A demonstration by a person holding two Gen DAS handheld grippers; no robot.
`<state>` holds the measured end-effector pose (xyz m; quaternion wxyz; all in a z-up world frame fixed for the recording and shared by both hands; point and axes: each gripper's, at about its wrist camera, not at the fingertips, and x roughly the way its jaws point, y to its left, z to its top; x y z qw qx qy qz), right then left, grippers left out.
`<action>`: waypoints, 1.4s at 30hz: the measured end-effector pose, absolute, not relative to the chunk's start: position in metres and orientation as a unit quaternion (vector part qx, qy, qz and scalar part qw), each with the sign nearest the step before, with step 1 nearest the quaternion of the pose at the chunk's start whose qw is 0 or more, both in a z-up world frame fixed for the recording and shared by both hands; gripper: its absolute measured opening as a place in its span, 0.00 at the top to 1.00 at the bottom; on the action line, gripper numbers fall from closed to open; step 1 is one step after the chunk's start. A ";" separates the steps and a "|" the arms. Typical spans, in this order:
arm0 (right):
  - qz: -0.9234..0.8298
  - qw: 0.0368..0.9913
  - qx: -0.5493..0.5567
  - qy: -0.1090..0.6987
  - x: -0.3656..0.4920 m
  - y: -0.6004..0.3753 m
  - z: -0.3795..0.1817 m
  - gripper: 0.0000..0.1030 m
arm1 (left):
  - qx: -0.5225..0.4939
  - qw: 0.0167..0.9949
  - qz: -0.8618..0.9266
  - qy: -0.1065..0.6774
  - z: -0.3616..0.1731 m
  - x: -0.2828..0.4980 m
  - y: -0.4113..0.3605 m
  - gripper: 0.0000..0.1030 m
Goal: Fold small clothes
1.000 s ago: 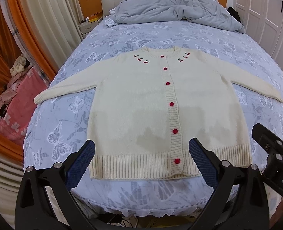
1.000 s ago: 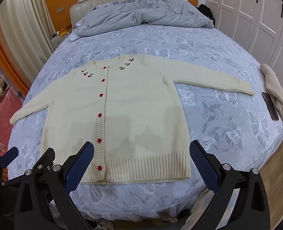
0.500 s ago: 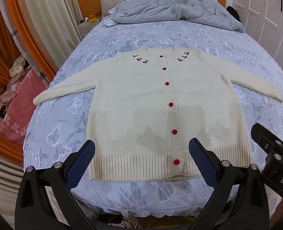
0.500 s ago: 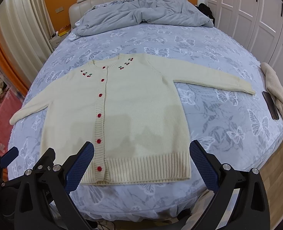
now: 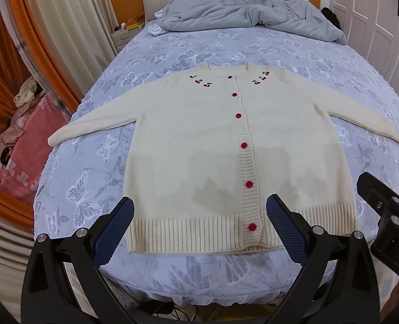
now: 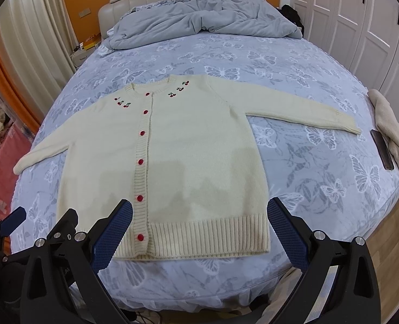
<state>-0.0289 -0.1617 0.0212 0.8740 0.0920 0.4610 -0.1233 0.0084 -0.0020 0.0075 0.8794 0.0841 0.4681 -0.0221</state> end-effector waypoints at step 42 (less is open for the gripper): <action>-0.317 0.757 0.391 0.417 0.046 -0.613 -0.125 0.21 | 0.050 0.850 0.019 0.525 -0.074 0.096 0.025 0.06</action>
